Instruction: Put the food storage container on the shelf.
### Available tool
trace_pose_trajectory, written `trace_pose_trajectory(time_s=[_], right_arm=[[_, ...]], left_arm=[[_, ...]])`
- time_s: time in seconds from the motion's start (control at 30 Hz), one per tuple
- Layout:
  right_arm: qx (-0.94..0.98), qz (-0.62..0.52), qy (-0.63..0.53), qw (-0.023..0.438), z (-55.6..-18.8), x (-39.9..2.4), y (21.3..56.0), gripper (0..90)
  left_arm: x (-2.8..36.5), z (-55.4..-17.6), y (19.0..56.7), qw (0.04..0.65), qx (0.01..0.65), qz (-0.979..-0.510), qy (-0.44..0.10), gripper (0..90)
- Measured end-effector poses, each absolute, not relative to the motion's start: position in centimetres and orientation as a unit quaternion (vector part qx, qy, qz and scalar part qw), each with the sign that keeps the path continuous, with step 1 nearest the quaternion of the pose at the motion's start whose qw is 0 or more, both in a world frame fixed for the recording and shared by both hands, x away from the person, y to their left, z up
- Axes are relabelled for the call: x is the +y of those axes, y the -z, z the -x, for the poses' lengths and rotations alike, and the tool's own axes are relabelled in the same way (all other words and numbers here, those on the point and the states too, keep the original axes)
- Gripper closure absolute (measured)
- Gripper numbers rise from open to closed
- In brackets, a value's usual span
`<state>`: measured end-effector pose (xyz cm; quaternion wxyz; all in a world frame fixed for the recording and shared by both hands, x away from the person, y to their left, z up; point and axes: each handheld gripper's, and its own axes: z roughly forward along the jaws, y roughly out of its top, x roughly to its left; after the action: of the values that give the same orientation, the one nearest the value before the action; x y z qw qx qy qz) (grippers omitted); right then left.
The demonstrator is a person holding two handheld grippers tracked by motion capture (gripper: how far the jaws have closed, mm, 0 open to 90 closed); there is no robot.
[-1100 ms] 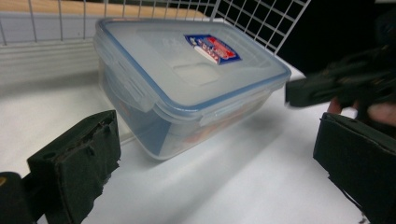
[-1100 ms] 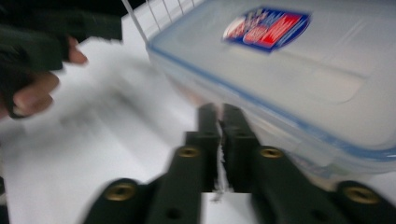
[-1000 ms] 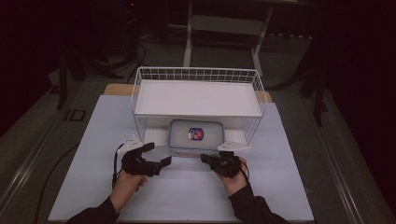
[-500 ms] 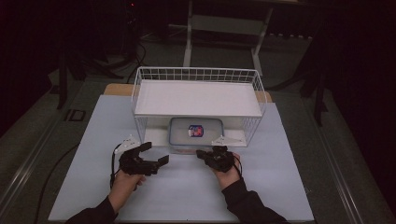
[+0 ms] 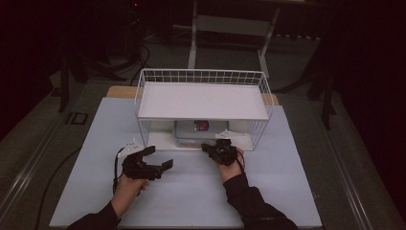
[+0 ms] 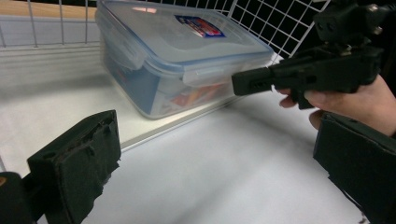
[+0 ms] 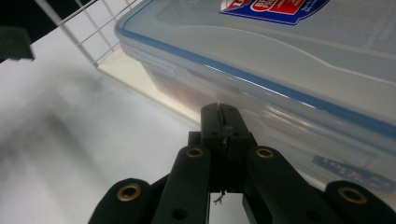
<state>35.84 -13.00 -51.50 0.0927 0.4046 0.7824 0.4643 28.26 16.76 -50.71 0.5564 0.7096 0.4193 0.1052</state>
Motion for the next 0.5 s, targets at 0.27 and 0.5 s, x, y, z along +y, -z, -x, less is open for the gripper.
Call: trace_pose_trajectory(time_s=[0.27, 0.5], right_arm=[[0.779, -0.409, -0.465, 0.101, -36.9, -12.9, 51.5, 89.8], [0.775, -0.415, -0.464, 0.108, -37.5, -12.8, 51.5, 89.8]], left_arm=[[16.7, -28.2, 50.7, 0.557, 0.417, -0.71, -0.106, 0.6], [16.7, -28.3, 50.7, 0.557, 0.417, -0.71, -0.106, 0.6]])
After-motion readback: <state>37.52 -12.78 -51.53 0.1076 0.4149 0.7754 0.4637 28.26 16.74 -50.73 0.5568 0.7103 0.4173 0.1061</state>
